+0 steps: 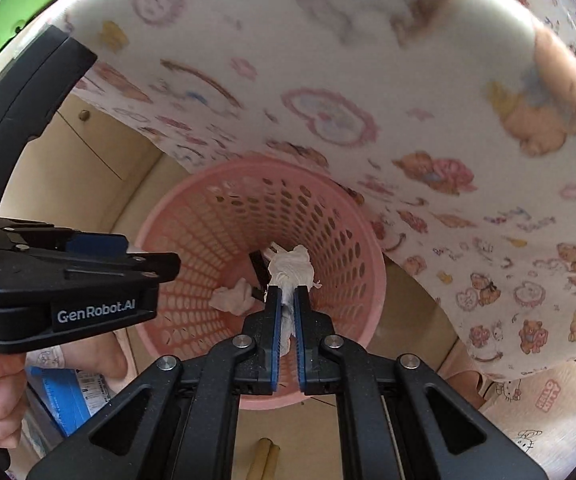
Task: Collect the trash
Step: 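Open both grippers over the wastebasket, dropping the stick and tissue, then raise both open grippers back toward the black spoon and ring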
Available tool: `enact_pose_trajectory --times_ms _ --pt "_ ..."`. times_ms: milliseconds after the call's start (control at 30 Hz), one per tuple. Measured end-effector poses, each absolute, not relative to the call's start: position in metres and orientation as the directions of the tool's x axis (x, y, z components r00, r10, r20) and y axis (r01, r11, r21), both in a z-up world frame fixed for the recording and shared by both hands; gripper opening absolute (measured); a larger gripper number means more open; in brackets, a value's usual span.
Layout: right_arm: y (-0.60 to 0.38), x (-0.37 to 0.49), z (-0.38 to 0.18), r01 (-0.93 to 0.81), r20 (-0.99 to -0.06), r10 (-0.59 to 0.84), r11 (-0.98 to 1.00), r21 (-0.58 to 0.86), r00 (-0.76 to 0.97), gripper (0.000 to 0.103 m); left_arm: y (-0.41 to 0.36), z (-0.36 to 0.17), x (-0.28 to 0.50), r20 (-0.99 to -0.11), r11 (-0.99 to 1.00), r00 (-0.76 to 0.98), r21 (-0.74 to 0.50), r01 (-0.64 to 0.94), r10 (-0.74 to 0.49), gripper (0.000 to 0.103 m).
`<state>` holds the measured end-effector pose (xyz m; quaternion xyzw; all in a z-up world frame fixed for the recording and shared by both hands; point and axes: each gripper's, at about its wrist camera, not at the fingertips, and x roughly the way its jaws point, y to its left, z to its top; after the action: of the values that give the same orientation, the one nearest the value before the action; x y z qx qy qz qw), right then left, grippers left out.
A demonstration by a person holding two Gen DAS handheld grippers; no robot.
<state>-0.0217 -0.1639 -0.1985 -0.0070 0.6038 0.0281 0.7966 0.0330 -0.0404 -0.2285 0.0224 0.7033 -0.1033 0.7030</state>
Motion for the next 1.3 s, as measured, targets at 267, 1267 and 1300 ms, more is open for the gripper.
enact_pose_trajectory --times_ms 267,1267,1300 --pt "-0.164 -0.023 -0.2 -0.069 -0.968 0.03 0.998 0.014 0.248 0.021 -0.034 -0.228 0.035 -0.997 0.985 -0.016 -0.081 0.151 -0.08 0.066" --pt "-0.181 -0.045 -0.07 0.017 -0.807 0.055 0.997 0.08 0.588 0.07 -0.003 -0.059 0.021 -0.845 0.995 0.529 -0.033 0.096 -0.08 0.078" --pt "-0.181 -0.047 -0.065 0.022 -0.798 0.052 0.997 0.081 0.601 0.07 -0.002 -0.057 0.021 -0.838 0.995 0.54 -0.028 0.091 -0.073 0.079"
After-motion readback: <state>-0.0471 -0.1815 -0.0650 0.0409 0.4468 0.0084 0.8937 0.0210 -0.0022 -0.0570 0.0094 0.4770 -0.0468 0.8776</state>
